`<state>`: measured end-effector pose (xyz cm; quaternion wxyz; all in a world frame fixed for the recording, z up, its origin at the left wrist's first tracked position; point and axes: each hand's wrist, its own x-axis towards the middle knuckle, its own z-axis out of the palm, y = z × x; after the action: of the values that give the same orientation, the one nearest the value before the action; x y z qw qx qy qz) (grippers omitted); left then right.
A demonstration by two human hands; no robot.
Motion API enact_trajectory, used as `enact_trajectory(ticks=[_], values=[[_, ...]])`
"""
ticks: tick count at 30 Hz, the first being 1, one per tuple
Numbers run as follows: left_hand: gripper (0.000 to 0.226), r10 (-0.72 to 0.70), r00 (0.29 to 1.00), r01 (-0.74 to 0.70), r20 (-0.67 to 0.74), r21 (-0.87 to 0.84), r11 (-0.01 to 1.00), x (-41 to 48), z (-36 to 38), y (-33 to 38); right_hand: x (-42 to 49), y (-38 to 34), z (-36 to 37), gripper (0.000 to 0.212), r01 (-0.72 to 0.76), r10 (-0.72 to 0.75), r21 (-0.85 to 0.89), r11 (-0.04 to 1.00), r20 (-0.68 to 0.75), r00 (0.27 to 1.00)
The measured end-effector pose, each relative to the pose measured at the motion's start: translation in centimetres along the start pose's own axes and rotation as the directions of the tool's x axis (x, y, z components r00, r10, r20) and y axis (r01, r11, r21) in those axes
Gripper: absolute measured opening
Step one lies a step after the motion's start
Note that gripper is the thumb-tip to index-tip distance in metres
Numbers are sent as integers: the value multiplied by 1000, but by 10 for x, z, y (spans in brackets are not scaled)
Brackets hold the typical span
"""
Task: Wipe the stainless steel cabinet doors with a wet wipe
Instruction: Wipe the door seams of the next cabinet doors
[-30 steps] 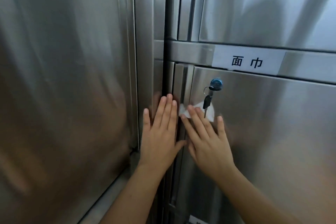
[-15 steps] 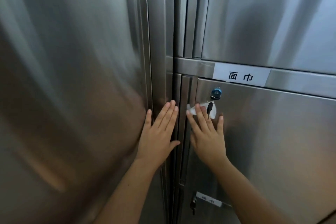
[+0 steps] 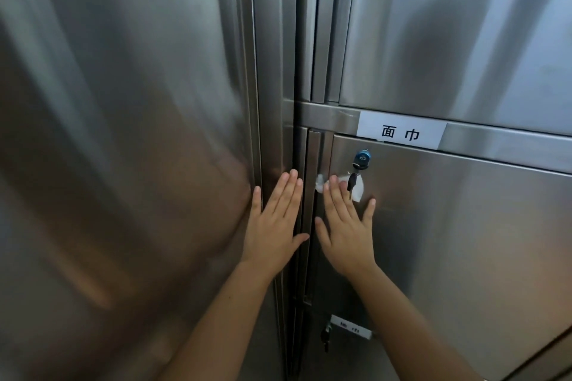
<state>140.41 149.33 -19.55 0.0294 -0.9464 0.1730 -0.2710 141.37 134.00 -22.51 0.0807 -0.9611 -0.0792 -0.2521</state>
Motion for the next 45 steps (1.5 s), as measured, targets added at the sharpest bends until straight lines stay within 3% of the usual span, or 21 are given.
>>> enact_trajectory(ticks=[6,11,17,21,25,29,45], values=[[103,4,994,-1,-105,26,1000,-2,-2,1,4,-7,-4,59,115,-105,96,989,-107,989],[93,12,976,-5,-217,34,999,-3,-2,-5,21,-17,-5,58,217,-189,85,972,-256,948],[94,16,977,-10,-211,28,1000,-4,-8,-4,44,-20,-6,61,223,-193,81,971,-282,940],[91,20,982,-11,-189,49,999,-4,-11,-5,51,-24,-11,60,183,-189,-49,982,-328,926],[93,20,982,-8,-186,61,998,-3,-9,-6,69,-24,-12,60,224,-188,39,974,-417,889],[94,16,983,-7,-184,51,999,-3,-8,-6,74,-22,-9,60,214,-172,62,975,-401,900],[87,-2,985,-3,-173,-27,1000,-10,-8,-7,52,-22,5,61,142,-177,-123,982,-359,917]])
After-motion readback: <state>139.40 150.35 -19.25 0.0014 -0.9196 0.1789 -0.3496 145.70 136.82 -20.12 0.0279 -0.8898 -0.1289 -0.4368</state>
